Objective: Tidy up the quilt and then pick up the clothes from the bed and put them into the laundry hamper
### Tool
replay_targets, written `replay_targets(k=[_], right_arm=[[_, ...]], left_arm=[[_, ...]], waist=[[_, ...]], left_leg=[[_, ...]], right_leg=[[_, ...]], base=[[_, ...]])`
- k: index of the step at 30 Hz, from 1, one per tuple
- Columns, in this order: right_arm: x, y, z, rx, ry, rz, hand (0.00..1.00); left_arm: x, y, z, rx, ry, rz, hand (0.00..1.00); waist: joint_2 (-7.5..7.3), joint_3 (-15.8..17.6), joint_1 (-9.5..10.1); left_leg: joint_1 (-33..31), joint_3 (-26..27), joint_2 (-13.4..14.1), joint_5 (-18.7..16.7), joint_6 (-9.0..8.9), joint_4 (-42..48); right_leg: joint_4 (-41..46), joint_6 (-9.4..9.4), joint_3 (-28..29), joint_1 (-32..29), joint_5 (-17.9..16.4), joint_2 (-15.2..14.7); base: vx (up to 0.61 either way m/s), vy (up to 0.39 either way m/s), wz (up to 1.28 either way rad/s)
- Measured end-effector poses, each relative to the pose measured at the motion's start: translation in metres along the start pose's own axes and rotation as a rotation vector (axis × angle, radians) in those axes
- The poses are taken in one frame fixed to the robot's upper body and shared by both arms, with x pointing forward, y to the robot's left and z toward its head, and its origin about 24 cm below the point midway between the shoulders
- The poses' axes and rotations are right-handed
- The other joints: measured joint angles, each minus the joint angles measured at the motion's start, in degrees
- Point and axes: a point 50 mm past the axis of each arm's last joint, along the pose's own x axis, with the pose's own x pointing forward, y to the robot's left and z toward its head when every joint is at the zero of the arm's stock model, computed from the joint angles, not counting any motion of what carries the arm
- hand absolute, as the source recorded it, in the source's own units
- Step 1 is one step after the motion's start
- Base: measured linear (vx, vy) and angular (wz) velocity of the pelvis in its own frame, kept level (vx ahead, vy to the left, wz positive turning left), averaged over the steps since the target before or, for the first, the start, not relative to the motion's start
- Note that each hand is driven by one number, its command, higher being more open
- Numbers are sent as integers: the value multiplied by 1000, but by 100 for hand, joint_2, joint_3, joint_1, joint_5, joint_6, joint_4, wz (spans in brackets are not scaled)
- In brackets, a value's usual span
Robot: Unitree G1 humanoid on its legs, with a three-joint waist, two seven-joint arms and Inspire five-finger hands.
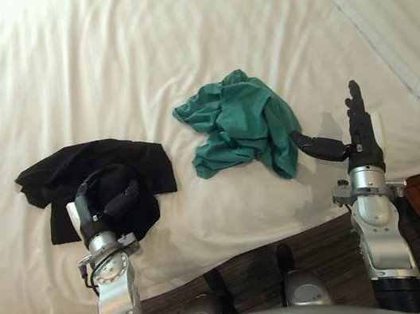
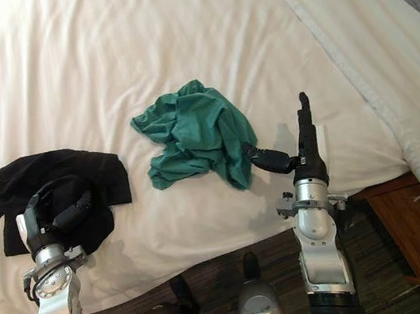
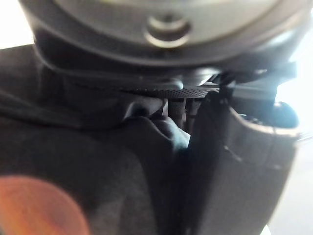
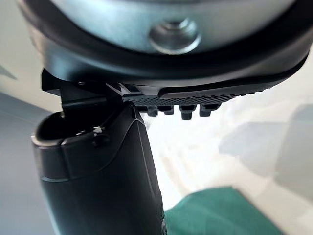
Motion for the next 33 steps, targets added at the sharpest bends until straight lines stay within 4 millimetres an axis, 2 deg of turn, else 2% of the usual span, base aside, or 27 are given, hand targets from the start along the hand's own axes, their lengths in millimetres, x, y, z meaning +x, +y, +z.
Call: replay_targets(k=[3,4,6,10,14,15,19,23,26,29,30,31,32,33], right_arm=[[2,13,8,-11,-35,47,100],[8,23,18,-2,-77,81,100],[14,30,22,-6,-100,110,100],[26,45,10,-60,-64,193,100],[33,68,-17,-132,47,304,100],[35,71,-20,-138,59,306,0],[54,74,-27,-178,86,312,0],[70,60,-30,-218,109,261,0],[65,55,-40,-206,155,250,0],[32,49,-62,-157,229,255,0],[11,47,-72,-119,266,256,0],[-6,43,-79,-98,292,248,0],[-26,39,-88,-75,331,242,0],[-41,36,-95,-49,372,230,0]], left_arm=[[-1,-4,-6,3,23,-26,0],[-1,-5,-11,7,37,-33,0],[-1,-5,-14,18,47,-42,0],[0,-9,-15,47,39,-90,0],[1,-14,-10,50,2,-139,0],[0,-16,-10,52,1,-151,0],[2,-17,-8,49,-7,-181,0],[-1,-27,-5,49,-19,-244,0],[-4,-35,-5,22,-15,-283,0],[-10,-43,-7,30,-10,-333,0],[-13,-44,-8,41,-12,-345,0],[-15,-47,-7,36,-18,-355,0],[-19,-50,-8,22,-20,-366,0],[-21,-51,-8,6,-19,-371,0]], waist=[[-4,0,81],[-10,4,84],[-13,6,88],[-33,14,157],[-72,18,224],[-78,21,236],[-149,38,219],[-173,46,227],[-241,34,241],[-422,-58,252],[-547,-126,231],[-591,-160,178],[-650,-183,120],[-700,-211,90]], left_leg=[[-19,-30,-46,-2,39,-1],[-33,-69,-49,7,53,-15],[-39,-98,-49,19,65,-16],[-86,-162,-59,65,88,-17],[-229,-308,-81,176,102,-35],[-229,-338,-83,208,103,-55],[-211,-450,-105,371,113,-163],[-122,-656,-144,643,126,-471],[-119,-873,-143,701,123,-477],[-142,-1332,-202,680,69,-498],[-181,-1614,-263,683,88,-482],[-245,-1901,-304,734,103,-460],[-297,-2316,-314,826,49,-449],[-361,-2592,-319,862,4,-430]], right_leg=[[0,39,-41,3,-26,-50],[0,69,-95,4,-46,-53],[-1,87,-142,15,-58,-54],[-1,86,-182,11,-58,-58],[-4,85,-300,-50,-58,-72],[0,86,-326,-41,-57,-71],[83,86,-458,-43,-57,-82],[158,85,-647,-9,-62,-86],[202,66,-881,108,-128,-94],[989,22,-1085,23,-679,-198],[1489,-241,-602,-139,-1011,-188],[1766,-462,82,-252,-1147,-69],[2081,-605,903,-337,-1308,144],[2174,-596,1342,-353,-1527,232]], base=[[-14,20,5],[-50,-16,13],[-46,-19,8],[-46,-5,7],[-55,-11,17],[-65,-12,24],[-80,5,13],[-108,21,23],[-67,3,45],[-14,-37,74],[37,-80,107],[104,-118,160],[100,-115,174],[62,-144,156]])
